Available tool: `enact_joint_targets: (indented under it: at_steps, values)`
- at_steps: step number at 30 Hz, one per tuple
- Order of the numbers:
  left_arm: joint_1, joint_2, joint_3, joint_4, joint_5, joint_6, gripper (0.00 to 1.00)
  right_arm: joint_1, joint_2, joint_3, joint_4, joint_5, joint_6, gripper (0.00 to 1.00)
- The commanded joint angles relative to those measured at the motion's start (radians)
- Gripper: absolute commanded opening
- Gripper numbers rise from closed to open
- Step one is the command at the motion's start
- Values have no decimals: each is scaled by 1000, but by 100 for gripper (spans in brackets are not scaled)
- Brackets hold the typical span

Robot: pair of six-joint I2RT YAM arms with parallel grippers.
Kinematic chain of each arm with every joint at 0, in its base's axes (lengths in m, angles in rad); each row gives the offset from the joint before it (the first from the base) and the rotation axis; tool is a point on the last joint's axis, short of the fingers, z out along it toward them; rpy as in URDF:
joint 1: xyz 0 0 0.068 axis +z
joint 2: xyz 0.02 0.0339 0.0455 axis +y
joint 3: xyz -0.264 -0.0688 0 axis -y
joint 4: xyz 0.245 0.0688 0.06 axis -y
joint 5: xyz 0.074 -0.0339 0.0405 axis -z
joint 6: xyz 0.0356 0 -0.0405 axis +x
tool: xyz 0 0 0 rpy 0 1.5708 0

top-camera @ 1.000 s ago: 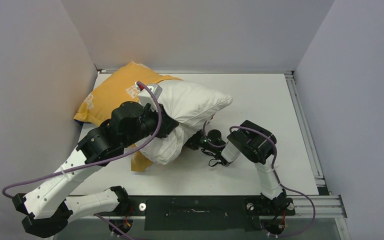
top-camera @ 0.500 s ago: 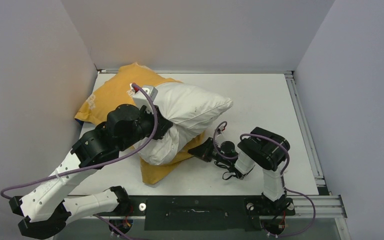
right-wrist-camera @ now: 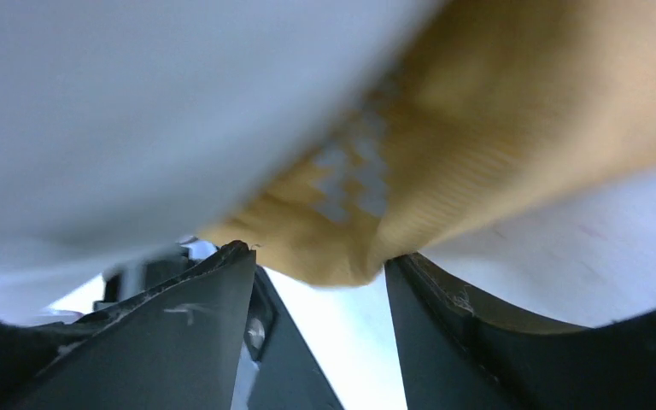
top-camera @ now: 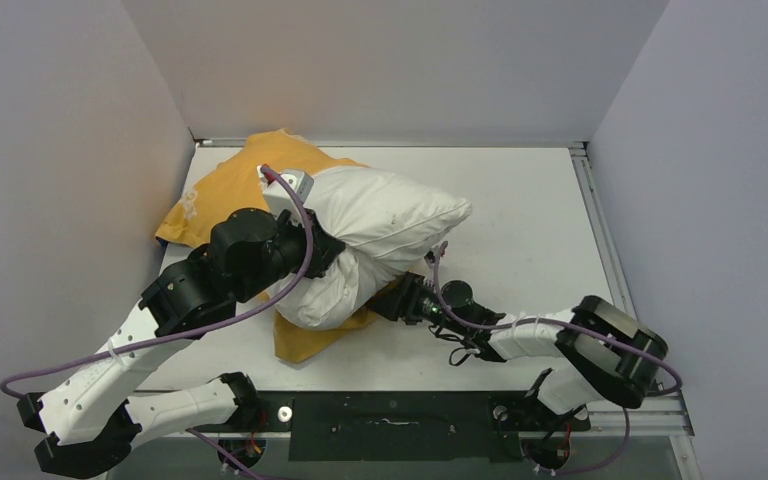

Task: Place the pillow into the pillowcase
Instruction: Stuff the pillow into the pillowcase.

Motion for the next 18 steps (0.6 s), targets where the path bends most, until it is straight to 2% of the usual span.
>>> enact_joint_targets:
  at_steps: [1,4,8,14,18]
  values:
    - [10,-34,61,161,-31,6,0,44,-143,159,-275,125,-138,56]
    - [10,-32,61,166,-32,7,0,43,-90,205,-273,120,-138,42]
    - [10,-27,64,167,-29,10,0,45,34,212,-132,59,-88,27]
    - [10,-28,71,156,-29,13,0,45,101,184,-4,69,-24,26]
    - [10,-39,65,159,-24,5,0,35,177,193,145,61,13,26]
